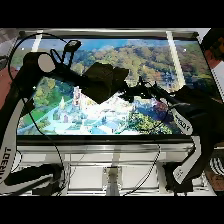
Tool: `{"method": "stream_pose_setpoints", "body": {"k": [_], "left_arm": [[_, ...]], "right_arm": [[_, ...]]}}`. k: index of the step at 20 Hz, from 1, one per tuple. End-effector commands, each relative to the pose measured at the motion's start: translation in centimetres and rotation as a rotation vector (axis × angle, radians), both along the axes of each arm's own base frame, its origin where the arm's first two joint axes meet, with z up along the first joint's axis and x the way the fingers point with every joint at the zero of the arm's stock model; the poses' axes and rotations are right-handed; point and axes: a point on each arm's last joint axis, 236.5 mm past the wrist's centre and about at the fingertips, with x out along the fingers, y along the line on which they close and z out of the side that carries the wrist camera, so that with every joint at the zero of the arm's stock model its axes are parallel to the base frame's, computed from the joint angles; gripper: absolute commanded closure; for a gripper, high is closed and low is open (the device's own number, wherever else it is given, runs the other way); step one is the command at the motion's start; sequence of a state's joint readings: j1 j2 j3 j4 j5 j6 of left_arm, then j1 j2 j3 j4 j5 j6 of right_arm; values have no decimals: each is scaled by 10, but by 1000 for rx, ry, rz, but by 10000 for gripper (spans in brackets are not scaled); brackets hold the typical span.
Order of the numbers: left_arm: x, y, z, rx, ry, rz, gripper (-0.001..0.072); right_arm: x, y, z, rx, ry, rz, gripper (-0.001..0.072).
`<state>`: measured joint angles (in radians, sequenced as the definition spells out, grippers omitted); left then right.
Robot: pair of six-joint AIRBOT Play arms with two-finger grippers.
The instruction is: Fold the clothes and pants, and hang the long-sleeved shirts on hangers.
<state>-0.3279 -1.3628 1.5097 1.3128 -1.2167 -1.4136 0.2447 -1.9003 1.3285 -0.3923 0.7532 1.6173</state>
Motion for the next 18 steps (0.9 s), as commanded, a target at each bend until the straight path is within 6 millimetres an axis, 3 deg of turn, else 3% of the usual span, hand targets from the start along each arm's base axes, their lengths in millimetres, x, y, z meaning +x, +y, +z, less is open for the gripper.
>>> {"method": "stream_pose_setpoints", "body": {"k": [1,8,9,10,12,15,18], "left_arm": [[0,0,0,0,1,0,339],[0,0,0,0,1,0,339],[0,0,0,0,1,0,339],[0,0,0,0,1,0,339],[0,0,0,0,0,0,339],[18,0,8,-14,-77,24,341],[56,0,39,-155,-203,196,342]], "right_arm": [[1,7,-5,43,27,-25,341],[-1,45,-17,84,48,31,345],[0,52,-15,91,41,48,444],[3,54,-14,86,29,50,642],[8,51,-7,87,13,37,686],[11,40,25,39,-73,85,689],[-1,26,84,-18,-193,201,690]]}}
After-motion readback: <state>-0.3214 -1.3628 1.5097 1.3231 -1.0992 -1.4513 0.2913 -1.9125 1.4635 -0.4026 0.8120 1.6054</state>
